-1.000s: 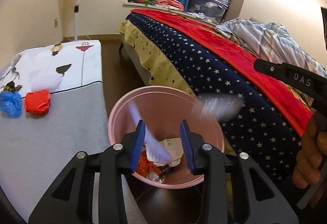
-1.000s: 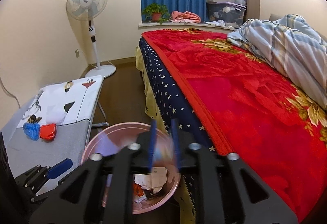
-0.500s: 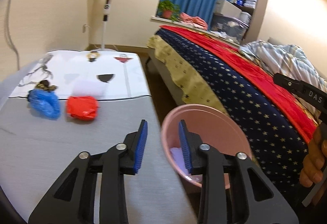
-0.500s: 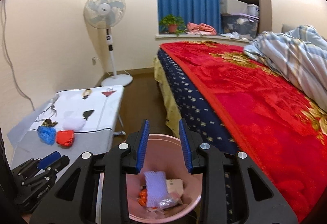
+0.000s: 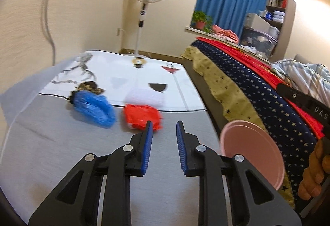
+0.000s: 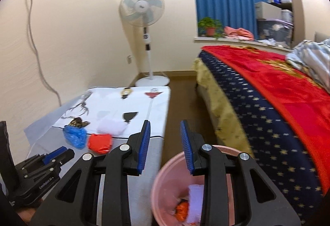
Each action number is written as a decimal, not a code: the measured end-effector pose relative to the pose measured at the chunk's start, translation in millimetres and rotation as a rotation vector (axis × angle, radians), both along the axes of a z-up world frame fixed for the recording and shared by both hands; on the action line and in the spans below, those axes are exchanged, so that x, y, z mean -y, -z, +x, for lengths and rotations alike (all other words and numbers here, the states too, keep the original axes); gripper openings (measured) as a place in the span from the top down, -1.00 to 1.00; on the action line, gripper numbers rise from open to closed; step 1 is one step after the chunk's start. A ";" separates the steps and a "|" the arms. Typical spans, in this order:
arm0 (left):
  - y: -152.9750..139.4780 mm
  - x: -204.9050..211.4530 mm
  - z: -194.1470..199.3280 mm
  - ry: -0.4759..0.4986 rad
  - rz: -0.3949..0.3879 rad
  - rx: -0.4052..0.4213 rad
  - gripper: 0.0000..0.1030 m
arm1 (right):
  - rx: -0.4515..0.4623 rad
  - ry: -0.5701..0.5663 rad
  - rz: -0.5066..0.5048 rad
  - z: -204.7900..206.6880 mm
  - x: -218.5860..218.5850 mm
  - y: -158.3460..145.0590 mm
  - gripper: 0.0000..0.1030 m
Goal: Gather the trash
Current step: 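Move both open grippers back toward the blue and red plastic bags, then grasp the blue plastic bag with the left gripper while the right gripper grasps the red bag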
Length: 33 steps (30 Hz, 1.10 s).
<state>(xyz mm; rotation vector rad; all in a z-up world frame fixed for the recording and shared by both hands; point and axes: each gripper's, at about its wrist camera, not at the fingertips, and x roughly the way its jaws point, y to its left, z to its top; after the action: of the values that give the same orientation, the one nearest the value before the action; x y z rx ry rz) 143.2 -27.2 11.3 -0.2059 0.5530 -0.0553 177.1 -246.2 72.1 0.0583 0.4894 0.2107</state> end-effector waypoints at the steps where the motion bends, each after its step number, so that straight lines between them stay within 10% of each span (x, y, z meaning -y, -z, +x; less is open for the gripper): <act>1: 0.8 -8.8 0.7 -0.020 -0.001 0.003 0.55 | -0.004 -0.010 0.007 3.0 -4.9 2.7 0.39; 21: 33.4 -106.8 38.3 -0.216 -0.073 -0.050 0.55 | -0.190 -0.193 0.143 80.5 -108.8 80.2 0.37; 33: 52.6 -125.3 73.0 -0.277 -0.131 -0.116 0.16 | -0.395 -0.263 0.215 115.0 -137.3 129.2 -0.20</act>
<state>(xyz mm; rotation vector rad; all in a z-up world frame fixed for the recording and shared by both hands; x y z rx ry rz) 216.2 98.1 -41.3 -0.4131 0.6325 0.1907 292.2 -109.0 -57.1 0.2490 0.8678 0.5146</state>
